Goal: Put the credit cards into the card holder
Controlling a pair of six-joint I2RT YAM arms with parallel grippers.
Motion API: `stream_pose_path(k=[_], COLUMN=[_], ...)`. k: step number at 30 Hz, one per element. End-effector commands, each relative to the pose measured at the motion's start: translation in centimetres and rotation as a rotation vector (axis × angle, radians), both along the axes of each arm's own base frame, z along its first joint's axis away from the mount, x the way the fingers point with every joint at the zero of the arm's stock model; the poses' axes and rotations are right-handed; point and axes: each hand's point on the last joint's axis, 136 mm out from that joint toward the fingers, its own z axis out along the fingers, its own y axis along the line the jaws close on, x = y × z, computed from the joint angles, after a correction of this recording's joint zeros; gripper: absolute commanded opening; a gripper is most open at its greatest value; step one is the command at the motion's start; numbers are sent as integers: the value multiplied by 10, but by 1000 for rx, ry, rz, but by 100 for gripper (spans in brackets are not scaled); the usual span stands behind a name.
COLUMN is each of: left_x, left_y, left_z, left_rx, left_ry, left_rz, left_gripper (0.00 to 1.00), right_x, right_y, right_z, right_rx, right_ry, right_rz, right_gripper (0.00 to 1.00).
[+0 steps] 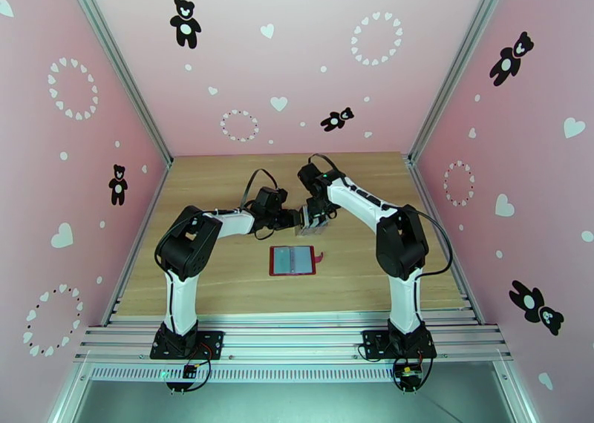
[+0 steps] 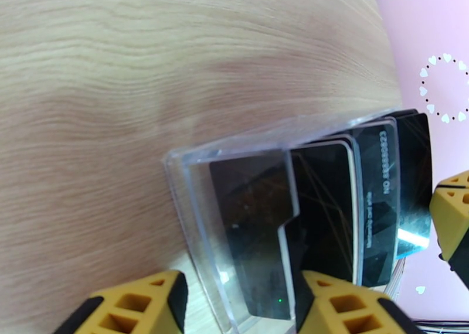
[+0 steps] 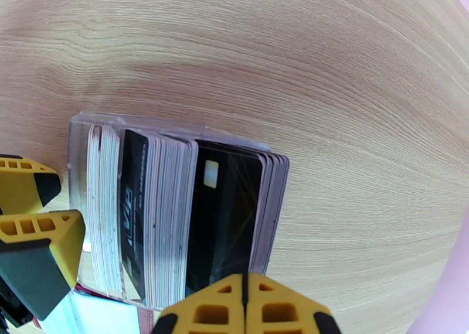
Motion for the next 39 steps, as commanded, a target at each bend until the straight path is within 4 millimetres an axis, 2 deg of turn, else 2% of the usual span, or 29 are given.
stream_pose_path(k=[1, 7, 10, 11, 16, 20, 28, 36, 39], left_x=[-10, -10, -10, -10, -10, -10, -10, -9, -10], left_y=[2, 2, 2, 2, 2, 2, 2, 2, 5], left_z=[-21, -20, -20, -20, -20, -20, -19, -20, -24], left_rx=[42, 43, 42, 42, 43, 43, 46, 46, 67], left_ry=[55, 54, 53, 53, 55, 54, 52, 54, 61], left_rz=[-19, -20, -20, -21, -20, -20, -22, -22, -17], left_gripper=[54, 54, 55, 55, 55, 55, 55, 55, 55], right_x=[-3, -4, -3, -4, -6, -6, -4, -4, -4], right_y=[-5, -2, -8, -9, -7, -3, -3, -3, -10], right_z=[7, 14, 18, 20, 18, 12, -13, -27, -26], right_rx=[-2, 85, 68, 61, 77, 100, 120, 111, 86], right_ry=[13, 15, 2, -1, 5, 17, 70, 100, 93], right_rz=[-6, -27, -33, -33, -31, -29, -37, -30, -35], right_gripper=[0, 0, 0, 3, 30, 39, 41, 41, 40])
